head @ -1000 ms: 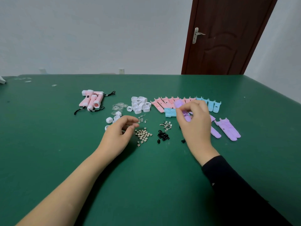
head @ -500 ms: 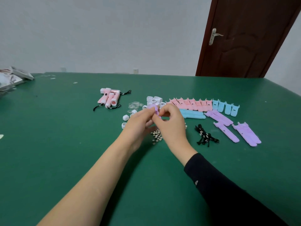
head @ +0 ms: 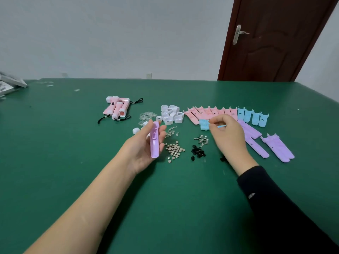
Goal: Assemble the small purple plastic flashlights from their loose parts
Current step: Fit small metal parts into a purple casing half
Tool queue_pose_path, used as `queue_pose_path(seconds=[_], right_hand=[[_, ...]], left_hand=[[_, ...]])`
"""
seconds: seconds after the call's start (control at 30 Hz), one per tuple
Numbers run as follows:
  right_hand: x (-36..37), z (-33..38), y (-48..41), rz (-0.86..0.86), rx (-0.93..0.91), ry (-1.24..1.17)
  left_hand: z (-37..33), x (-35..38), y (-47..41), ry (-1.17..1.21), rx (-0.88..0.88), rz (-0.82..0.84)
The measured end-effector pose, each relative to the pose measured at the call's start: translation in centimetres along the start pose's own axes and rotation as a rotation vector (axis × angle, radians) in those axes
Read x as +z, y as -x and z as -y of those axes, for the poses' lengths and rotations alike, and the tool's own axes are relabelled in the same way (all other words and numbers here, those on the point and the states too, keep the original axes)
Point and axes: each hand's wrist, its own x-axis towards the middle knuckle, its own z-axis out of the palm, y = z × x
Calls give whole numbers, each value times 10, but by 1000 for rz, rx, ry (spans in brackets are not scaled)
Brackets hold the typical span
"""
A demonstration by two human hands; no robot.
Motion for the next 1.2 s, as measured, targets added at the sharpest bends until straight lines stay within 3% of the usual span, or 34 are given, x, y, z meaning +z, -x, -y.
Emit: queue_pose_path(seconds=[0.17, 0.37, 0.57, 0.83, 1.03, 1.2], right_hand=[[4, -8, 2, 45, -58, 179], [28, 4, 18, 304, -310, 456], [32, 7, 5, 270, -272, 505], [57, 18, -22, 457, -234, 676], [73, 22, -19, 386, -292, 926], [76, 16, -15, 324, -374, 936]], left_hand=[[-5, 0, 1, 42, -49, 21], [-24, -11, 5, 104, -14, -15], [-26, -14, 4, 76, -1, -44], [-5, 3, 2, -103, -36, -36], [-1, 7, 7, -114, -57, -47], [0, 10, 10, -114, -68, -35]])
